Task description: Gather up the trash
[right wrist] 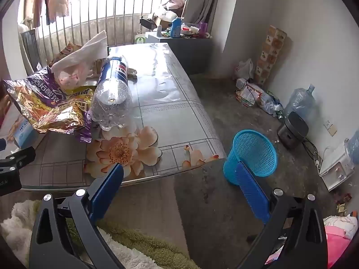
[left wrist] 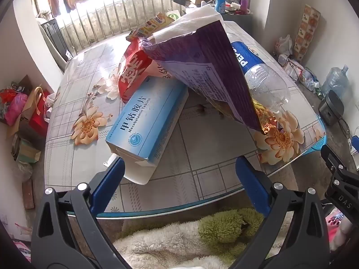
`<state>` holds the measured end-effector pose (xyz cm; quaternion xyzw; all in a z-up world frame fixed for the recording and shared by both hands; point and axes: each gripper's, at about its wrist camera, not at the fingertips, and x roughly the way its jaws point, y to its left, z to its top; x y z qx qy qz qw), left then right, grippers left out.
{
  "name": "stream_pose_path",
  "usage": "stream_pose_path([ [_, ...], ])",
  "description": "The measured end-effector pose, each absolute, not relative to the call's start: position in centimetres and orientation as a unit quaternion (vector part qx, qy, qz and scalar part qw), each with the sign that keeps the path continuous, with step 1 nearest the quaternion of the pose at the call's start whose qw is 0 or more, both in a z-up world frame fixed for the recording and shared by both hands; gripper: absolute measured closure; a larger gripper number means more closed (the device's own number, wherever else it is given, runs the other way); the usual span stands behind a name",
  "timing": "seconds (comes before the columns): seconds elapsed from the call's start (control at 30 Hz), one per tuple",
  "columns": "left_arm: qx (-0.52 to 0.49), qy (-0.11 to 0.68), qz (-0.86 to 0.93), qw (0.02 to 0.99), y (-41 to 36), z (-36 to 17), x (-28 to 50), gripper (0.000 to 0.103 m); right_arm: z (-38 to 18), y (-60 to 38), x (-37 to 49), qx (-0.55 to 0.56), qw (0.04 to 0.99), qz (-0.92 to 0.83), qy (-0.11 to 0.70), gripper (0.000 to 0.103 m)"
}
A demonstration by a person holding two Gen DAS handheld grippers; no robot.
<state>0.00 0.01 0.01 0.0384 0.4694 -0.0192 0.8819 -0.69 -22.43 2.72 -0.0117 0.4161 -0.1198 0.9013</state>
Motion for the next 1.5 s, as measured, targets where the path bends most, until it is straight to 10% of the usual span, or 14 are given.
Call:
stream_pose_path([
  [1.5,0.038,0.472,-0.019,0.88,0.46,-0.04,0.13,0.008,2.99,-21.97,-0.12,-0.011,0.904,-0.108,0.414,0.006],
])
